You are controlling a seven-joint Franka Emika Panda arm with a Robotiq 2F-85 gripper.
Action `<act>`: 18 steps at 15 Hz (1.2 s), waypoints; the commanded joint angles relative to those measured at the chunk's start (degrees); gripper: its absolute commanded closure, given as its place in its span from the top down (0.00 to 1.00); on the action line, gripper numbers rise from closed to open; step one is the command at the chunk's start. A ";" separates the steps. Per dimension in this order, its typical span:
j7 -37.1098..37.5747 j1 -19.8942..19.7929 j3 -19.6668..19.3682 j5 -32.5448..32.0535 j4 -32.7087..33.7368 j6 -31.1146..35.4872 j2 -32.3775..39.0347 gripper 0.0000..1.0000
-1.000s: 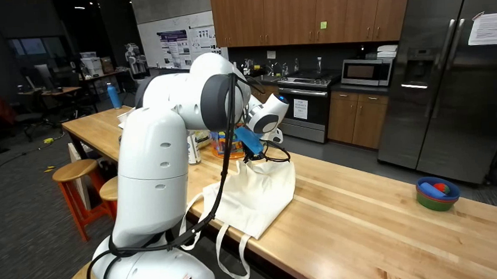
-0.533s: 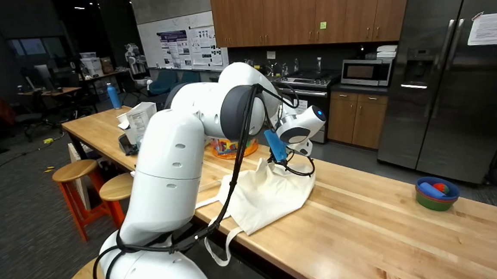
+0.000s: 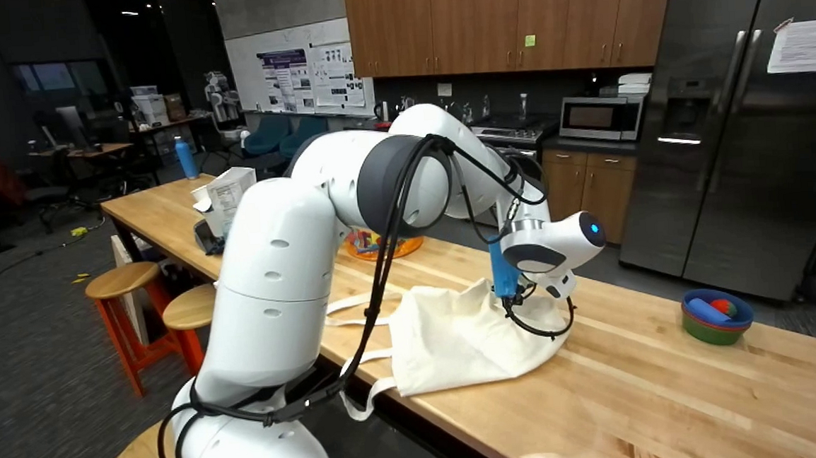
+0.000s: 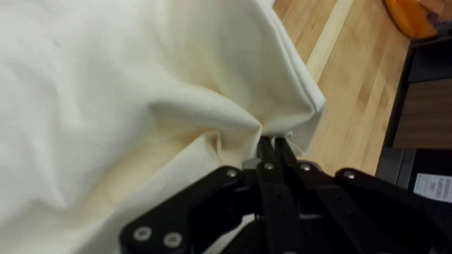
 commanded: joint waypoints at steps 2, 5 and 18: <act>-0.44 -0.73 -4.11 1.20 -10.34 4.00 -7.05 0.01; 1.21 -0.03 -6.05 -1.71 -13.52 5.20 -9.80 0.01; 11.54 9.81 1.30 -27.12 -6.68 -1.41 -13.87 0.01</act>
